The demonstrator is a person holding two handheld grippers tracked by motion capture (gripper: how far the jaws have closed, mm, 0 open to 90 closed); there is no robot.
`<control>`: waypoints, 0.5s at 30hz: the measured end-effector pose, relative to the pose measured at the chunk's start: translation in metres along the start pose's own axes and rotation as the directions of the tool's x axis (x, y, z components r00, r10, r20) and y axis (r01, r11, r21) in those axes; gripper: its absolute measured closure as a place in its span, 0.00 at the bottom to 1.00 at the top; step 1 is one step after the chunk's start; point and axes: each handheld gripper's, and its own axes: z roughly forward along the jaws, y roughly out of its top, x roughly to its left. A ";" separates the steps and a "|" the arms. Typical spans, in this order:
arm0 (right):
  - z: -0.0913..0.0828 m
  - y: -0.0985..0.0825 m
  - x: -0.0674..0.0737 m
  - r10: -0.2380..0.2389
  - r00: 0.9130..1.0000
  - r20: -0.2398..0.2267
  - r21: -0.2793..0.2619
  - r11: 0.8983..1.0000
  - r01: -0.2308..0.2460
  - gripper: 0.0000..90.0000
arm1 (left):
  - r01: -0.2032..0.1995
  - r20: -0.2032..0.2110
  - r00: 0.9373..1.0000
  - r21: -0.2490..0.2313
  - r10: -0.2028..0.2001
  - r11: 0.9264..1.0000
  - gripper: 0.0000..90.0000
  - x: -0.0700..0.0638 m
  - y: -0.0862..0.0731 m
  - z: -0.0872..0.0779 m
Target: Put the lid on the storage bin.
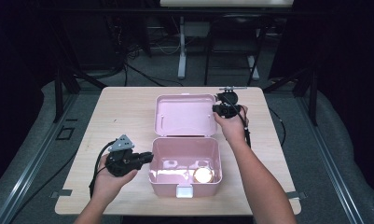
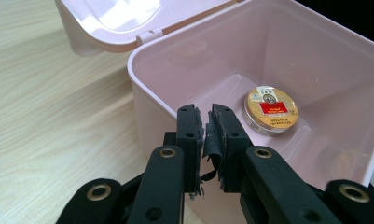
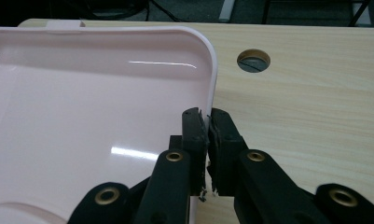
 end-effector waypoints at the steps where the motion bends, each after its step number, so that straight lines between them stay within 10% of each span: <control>1: -0.002 0.000 0.000 0.002 1.000 -0.001 -0.002 1.000 -0.002 0.95 | 0.000 -0.001 1.000 0.000 0.000 1.000 0.91 0.000 0.000 0.000; 15: -0.029 0.004 0.005 -0.040 0.999 -0.017 -0.064 0.997 0.039 0.96 | 0.006 -0.001 1.000 -0.001 -0.006 1.000 0.91 0.000 0.000 0.000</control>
